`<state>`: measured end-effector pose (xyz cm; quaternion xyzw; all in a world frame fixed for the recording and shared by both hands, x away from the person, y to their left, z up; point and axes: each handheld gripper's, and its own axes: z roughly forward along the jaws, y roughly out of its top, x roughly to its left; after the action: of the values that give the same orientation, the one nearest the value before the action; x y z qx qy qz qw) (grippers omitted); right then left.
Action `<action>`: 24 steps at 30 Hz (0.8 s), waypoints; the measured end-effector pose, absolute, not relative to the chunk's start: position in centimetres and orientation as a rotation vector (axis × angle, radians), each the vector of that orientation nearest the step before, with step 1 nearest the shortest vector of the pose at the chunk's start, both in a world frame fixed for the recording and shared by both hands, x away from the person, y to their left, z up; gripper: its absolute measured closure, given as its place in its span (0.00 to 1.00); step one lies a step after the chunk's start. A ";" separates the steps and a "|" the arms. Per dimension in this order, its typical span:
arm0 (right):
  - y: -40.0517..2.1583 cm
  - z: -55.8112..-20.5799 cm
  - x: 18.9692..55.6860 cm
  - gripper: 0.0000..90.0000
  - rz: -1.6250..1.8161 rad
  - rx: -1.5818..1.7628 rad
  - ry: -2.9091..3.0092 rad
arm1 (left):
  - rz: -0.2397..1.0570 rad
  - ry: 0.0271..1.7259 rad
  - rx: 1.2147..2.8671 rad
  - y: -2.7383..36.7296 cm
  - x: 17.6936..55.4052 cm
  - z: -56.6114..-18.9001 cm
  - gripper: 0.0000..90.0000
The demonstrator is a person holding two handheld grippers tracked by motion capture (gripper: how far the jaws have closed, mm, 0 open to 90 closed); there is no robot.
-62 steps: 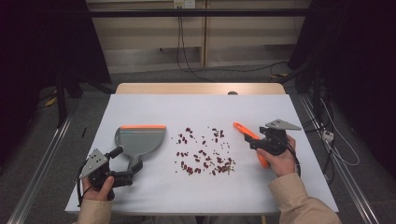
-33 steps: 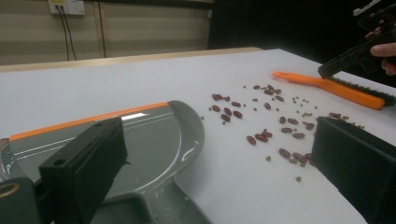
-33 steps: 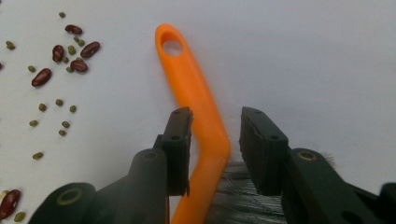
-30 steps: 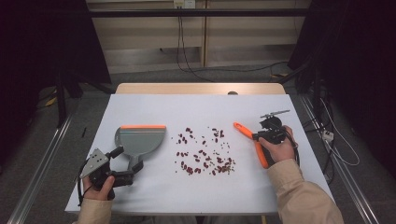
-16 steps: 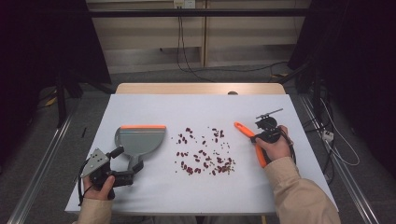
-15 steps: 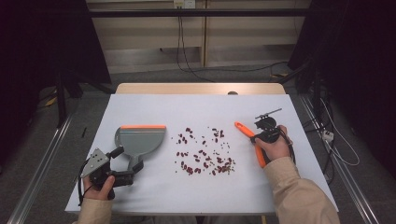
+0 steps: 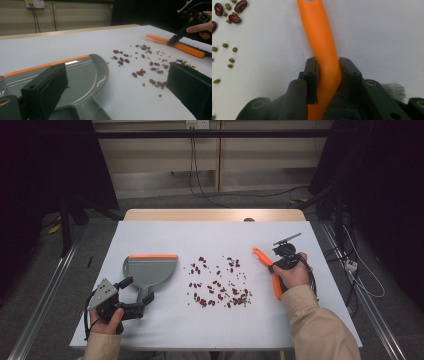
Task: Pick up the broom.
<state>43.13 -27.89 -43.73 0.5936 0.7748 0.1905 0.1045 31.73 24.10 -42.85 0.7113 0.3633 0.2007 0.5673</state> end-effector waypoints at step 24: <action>-31.0 -40.5 38.8 0.78 1.185 1.627 1.981 | 0.494 0.851 1.652 24.1 31.5 -42.2 0.04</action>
<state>38.78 -31.04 -40.51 0.5689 0.6926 0.4143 0.1579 31.48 24.11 -42.20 0.7044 0.3628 0.2107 0.5725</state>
